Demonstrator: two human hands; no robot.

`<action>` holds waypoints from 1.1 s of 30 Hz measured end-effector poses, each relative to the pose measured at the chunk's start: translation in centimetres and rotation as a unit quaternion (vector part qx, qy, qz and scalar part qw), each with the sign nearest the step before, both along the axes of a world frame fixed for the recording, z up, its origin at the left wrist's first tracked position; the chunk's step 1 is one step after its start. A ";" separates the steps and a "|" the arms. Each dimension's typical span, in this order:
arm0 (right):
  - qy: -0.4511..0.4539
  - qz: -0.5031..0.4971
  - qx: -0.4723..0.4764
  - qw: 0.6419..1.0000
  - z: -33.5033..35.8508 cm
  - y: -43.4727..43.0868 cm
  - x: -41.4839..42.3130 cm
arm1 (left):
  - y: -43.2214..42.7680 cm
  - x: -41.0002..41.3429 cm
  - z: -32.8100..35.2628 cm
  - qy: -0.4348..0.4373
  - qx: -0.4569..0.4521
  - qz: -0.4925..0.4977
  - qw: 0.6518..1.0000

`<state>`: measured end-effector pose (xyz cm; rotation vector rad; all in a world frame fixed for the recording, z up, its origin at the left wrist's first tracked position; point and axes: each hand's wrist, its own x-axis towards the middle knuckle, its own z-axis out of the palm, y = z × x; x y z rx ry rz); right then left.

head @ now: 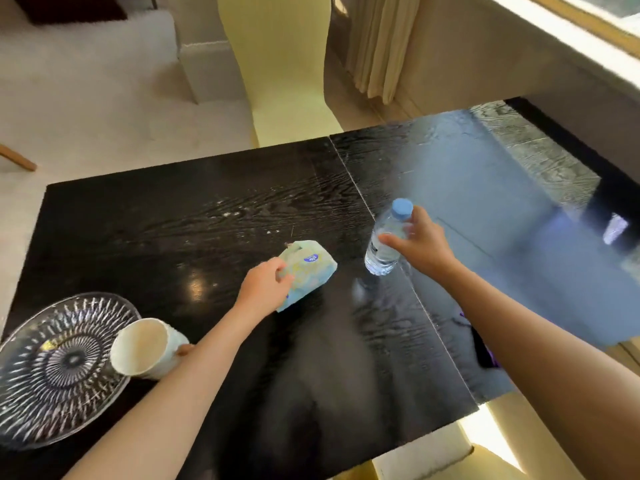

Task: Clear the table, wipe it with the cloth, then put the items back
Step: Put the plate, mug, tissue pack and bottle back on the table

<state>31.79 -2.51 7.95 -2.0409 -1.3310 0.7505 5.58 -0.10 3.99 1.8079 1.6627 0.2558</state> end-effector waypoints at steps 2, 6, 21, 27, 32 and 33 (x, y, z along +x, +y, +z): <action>0.000 0.053 -0.003 0.999 0.7 1.1 -2.5 | -0.9 -3.0 1.9 -0.002 0.031 0.033 0.999; -0.011 0.146 0.003 0.989 1.7 3.5 -8.5 | -1.7 -9.3 6.1 0.007 0.109 0.086 0.990; 0.016 0.354 -0.034 0.935 -0.4 7.7 -32.3 | -4.9 -29.4 9.2 0.022 0.235 0.273 0.933; 0.011 0.359 -0.062 0.931 -2.0 7.8 -34.9 | -5.5 -31.1 7.9 0.019 0.222 0.277 0.935; 0.040 0.371 -0.075 0.925 -2.3 7.8 -34.6 | -5.6 -30.8 7.9 0.011 0.235 0.264 0.935; 0.040 0.391 -0.097 0.915 -2.2 7.9 -34.2 | -5.6 -30.5 8.2 0.015 0.243 0.256 0.936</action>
